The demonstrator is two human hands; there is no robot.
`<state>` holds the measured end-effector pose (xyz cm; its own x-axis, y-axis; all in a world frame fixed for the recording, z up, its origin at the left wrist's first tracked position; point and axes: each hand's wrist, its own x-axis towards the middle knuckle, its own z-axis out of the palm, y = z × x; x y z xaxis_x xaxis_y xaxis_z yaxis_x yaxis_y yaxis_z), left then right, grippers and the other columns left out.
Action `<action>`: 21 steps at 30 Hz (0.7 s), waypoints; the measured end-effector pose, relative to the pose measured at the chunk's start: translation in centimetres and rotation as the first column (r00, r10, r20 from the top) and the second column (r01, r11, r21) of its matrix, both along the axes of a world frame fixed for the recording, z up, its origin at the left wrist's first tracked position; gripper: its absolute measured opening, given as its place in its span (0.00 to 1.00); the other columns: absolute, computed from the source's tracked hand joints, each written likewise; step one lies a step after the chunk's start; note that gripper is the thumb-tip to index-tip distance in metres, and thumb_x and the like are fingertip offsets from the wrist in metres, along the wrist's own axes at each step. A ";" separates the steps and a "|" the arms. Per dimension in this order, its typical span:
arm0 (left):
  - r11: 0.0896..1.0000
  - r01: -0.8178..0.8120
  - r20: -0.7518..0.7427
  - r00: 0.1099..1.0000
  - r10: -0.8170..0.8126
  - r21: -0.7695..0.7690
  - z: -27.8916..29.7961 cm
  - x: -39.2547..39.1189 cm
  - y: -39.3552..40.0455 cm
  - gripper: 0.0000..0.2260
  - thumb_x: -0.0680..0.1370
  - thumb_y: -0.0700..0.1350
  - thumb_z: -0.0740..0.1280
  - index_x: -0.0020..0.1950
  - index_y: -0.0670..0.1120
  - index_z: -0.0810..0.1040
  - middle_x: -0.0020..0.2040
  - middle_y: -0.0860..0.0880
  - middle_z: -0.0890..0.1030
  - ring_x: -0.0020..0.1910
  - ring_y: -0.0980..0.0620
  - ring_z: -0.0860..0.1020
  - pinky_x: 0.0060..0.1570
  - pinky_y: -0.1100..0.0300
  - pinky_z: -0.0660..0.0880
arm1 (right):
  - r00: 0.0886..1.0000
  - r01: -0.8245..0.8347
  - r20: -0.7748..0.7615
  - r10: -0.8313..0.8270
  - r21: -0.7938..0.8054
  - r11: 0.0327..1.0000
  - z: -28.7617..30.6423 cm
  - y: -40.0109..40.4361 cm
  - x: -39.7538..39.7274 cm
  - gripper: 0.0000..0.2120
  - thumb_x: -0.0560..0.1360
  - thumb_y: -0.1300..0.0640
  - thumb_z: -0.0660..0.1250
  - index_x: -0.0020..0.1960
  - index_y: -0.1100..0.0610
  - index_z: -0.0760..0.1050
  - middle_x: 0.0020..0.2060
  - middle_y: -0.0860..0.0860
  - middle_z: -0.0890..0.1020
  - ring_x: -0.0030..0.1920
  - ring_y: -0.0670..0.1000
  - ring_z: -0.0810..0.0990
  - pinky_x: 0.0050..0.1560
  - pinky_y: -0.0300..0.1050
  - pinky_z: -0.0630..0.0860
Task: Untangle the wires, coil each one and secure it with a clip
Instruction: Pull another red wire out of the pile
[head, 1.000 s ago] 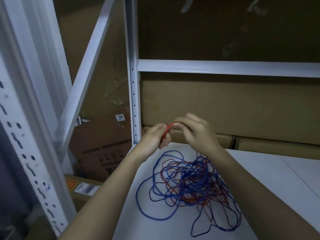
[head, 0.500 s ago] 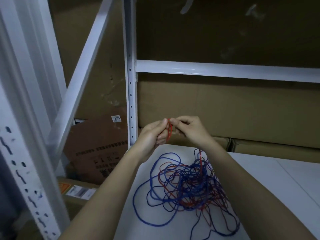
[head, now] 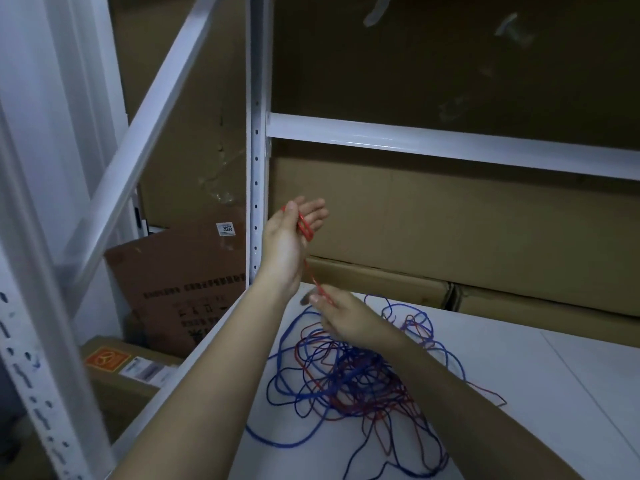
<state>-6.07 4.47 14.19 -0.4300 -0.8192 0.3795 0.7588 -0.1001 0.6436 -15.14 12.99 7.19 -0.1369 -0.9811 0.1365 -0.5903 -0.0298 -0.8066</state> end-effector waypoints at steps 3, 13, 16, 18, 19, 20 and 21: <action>0.864 -0.229 0.351 0.844 0.406 -0.448 -1.0 0.0 -0.9 0.09 0.85 0.42 0.50 0.57 0.41 0.67 0.45 0.47 0.80 0.39 0.59 0.81 0.43 0.65 0.75 | 0.996 -0.067 -0.062 0.068 0.019 0.998 -0.2 1.2 -0.2 0.08 0.81 0.54 0.60 0.51 0.58 0.74 0.22 0.36 0.73 0.25 0.38 0.70 0.30 0.29 0.64; 0.465 0.681 0.745 0.181 0.642 -0.565 -4.6 2.9 -2.4 0.29 0.79 0.64 0.53 0.38 0.39 0.73 0.36 0.39 0.74 0.35 0.45 0.73 0.40 0.54 0.70 | 0.961 0.122 -0.252 -0.113 0.020 0.992 0.2 1.6 -5.1 0.03 0.77 0.53 0.68 0.45 0.51 0.79 0.35 0.46 0.78 0.36 0.45 0.75 0.39 0.43 0.72; 0.509 0.745 0.889 0.257 0.379 -0.432 -5.0 3.8 -1.9 0.23 0.79 0.59 0.60 0.34 0.42 0.65 0.30 0.44 0.63 0.29 0.48 0.61 0.32 0.58 0.59 | 0.942 0.124 -0.325 -0.083 0.109 0.986 -0.4 1.5 -5.4 0.09 0.76 0.48 0.68 0.47 0.54 0.81 0.41 0.50 0.81 0.41 0.50 0.78 0.43 0.47 0.75; 0.613 0.698 0.922 0.360 0.146 -0.370 -5.1 4.3 -2.1 0.21 0.81 0.54 0.61 0.32 0.44 0.66 0.27 0.47 0.61 0.26 0.51 0.57 0.28 0.62 0.57 | 0.956 0.106 -0.284 -0.068 0.121 0.987 -0.9 2.0 -5.4 0.13 0.78 0.47 0.63 0.45 0.54 0.82 0.42 0.49 0.83 0.43 0.48 0.79 0.47 0.46 0.75; 0.675 0.648 0.901 0.430 0.058 -0.353 -5.2 4.4 -2.1 0.20 0.81 0.53 0.61 0.31 0.45 0.67 0.26 0.49 0.61 0.25 0.52 0.56 0.27 0.63 0.56 | 0.966 0.116 -0.244 -0.084 0.120 0.986 -1.3 2.3 -5.6 0.15 0.79 0.46 0.61 0.44 0.53 0.82 0.42 0.47 0.83 0.43 0.46 0.80 0.49 0.44 0.76; 0.731 0.595 0.861 0.509 -0.020 -0.334 -5.2 4.5 -2.2 0.19 0.81 0.52 0.61 0.31 0.47 0.68 0.25 0.49 0.60 0.25 0.54 0.55 0.26 0.63 0.55 | 0.970 0.141 -0.214 -0.115 0.112 0.984 -1.8 2.7 -5.8 0.16 0.79 0.45 0.60 0.44 0.53 0.82 0.42 0.46 0.84 0.44 0.45 0.80 0.51 0.44 0.76; 0.777 0.548 0.807 0.584 -0.090 -0.310 -5.0 4.4 -2.1 0.18 0.79 0.52 0.61 0.32 0.47 0.68 0.24 0.51 0.60 0.24 0.55 0.55 0.26 0.63 0.54 | 0.967 0.176 -0.201 -0.153 0.097 0.980 -2.2 3.0 -6.1 0.17 0.80 0.46 0.59 0.45 0.53 0.82 0.42 0.46 0.84 0.44 0.44 0.80 0.53 0.45 0.76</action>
<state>-1.68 2.35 9.19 -0.9272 -0.3616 0.0981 0.0028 0.2552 0.9669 -21.20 16.00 5.00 -0.2798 -0.9578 0.0657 -0.7234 0.1653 -0.6703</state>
